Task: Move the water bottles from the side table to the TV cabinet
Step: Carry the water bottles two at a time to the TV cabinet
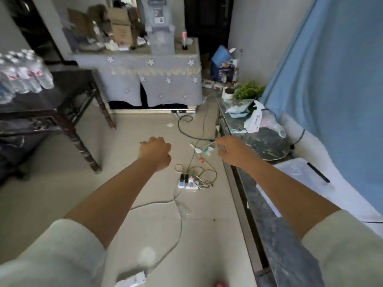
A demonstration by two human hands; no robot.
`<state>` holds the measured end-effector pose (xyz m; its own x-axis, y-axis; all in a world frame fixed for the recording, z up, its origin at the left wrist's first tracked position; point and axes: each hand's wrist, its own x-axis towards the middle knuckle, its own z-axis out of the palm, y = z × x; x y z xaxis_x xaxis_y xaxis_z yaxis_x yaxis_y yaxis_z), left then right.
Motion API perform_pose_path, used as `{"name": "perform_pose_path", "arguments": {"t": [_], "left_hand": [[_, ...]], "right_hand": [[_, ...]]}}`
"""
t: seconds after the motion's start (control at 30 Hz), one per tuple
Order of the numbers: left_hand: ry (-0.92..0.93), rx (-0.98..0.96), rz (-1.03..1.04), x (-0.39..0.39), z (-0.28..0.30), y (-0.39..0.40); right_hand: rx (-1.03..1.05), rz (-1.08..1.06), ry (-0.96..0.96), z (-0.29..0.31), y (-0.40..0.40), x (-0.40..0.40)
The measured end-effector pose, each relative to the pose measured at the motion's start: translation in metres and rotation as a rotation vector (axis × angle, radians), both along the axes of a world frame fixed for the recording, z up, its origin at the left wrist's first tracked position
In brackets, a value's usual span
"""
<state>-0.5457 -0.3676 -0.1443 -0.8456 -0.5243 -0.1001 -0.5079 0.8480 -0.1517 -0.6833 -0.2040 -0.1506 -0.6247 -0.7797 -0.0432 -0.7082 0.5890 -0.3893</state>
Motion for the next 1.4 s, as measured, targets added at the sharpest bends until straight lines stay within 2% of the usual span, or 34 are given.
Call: {"name": "perform_pose_path", "arguments": {"t": [0.37,0.63,0.83,1.07,1.4], "left_hand": [[0.072,0.013,0.395,-0.03,0.028,-0.227],[0.148,0.057,0.678,-0.006,0.034,-0.352],[0.2,0.077,0.786,0.027,0.031,-0.444],[0.197,0.05,0.873,0.068,0.041,-0.578],[0.202,0.045,1.027,0.11,0.046,-0.722]], "right_hand": [[-0.095,0.382,0.125,0.026,-0.288,-0.084],[-0.111,0.612,0.105,0.038,-0.448,-0.081],[-0.226,0.681,0.083,0.03,-0.552,-0.068],[-0.229,0.765,0.084,0.041,-0.725,-0.033],[-0.145,0.811,0.029,0.048,-0.907,0.002]]}}
